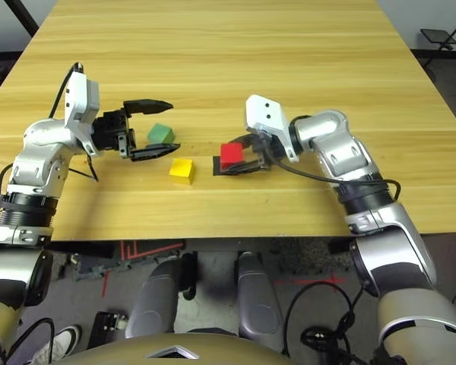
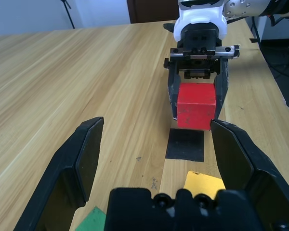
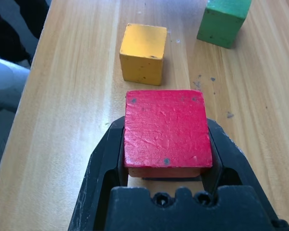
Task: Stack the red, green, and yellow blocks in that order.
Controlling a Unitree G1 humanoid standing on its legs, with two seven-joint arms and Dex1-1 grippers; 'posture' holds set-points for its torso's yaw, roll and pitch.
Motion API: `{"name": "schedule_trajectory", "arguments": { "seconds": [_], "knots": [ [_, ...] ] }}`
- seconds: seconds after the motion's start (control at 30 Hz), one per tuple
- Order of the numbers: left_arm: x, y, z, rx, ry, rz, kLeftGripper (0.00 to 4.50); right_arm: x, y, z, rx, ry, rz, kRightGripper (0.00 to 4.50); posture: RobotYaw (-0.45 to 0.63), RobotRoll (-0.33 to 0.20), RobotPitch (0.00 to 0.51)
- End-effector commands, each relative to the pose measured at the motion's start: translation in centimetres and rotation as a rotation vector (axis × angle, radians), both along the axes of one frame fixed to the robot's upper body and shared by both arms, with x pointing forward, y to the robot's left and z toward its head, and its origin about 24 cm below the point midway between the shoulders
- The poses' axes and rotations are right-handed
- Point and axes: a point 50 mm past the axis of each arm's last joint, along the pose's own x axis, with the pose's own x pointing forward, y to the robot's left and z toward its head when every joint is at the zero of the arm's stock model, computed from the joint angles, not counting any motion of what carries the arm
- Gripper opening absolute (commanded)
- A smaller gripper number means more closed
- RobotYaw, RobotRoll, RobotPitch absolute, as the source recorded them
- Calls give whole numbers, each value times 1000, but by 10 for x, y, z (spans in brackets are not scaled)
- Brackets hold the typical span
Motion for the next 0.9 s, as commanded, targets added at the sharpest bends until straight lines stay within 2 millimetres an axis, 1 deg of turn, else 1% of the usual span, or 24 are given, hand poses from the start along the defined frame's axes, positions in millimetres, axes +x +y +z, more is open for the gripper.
{"name": "schedule_trajectory", "arguments": {
  "seconds": [0.03,0.37,0.9],
  "knots": [
    [-4,1,-1,15,3,1,4500,3,-1,-6,-33,4,18,2090,480,-21,204],
    [-8,0,0,12,5,11,4500,10,1,-22,-41,21,13,2090,505,-13,213],
    [-10,-7,-1,-11,13,4,4500,20,9,-31,-34,26,-2,2090,516,-15,226]
  ]
}}
